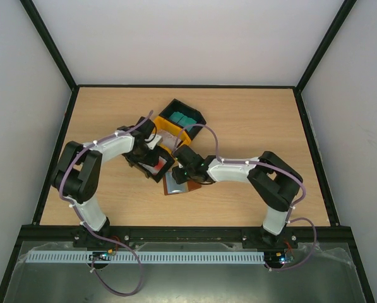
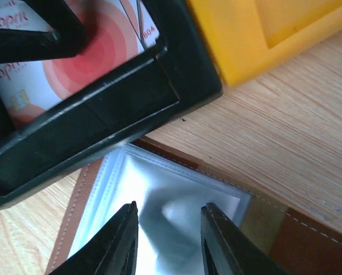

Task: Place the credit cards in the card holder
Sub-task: Adjust the card holder at the center of the board.

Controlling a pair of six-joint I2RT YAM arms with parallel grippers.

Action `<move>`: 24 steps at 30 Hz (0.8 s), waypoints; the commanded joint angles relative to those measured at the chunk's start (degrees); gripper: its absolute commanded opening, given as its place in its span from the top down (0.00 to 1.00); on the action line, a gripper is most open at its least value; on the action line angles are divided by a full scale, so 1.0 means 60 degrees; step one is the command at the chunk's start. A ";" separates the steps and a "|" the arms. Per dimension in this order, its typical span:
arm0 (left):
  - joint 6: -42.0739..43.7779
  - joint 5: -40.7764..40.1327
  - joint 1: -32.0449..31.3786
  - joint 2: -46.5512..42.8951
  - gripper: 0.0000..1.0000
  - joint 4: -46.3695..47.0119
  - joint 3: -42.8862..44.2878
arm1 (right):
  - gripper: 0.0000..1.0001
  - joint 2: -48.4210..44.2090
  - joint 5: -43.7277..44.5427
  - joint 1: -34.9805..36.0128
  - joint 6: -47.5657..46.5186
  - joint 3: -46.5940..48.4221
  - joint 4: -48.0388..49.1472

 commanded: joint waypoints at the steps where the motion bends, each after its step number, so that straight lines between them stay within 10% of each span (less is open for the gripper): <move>1: -0.0078 -0.0087 -0.0074 0.0203 0.52 -0.0153 -0.0173 | 0.69 0.0394 0.0124 0.0134 -0.0493 0.0218 0.0297; 24: 0.0035 0.1057 -0.0101 -0.0304 0.81 -0.0351 0.0232 | 0.68 0.1889 0.0554 0.0133 0.0202 0.2180 0.0590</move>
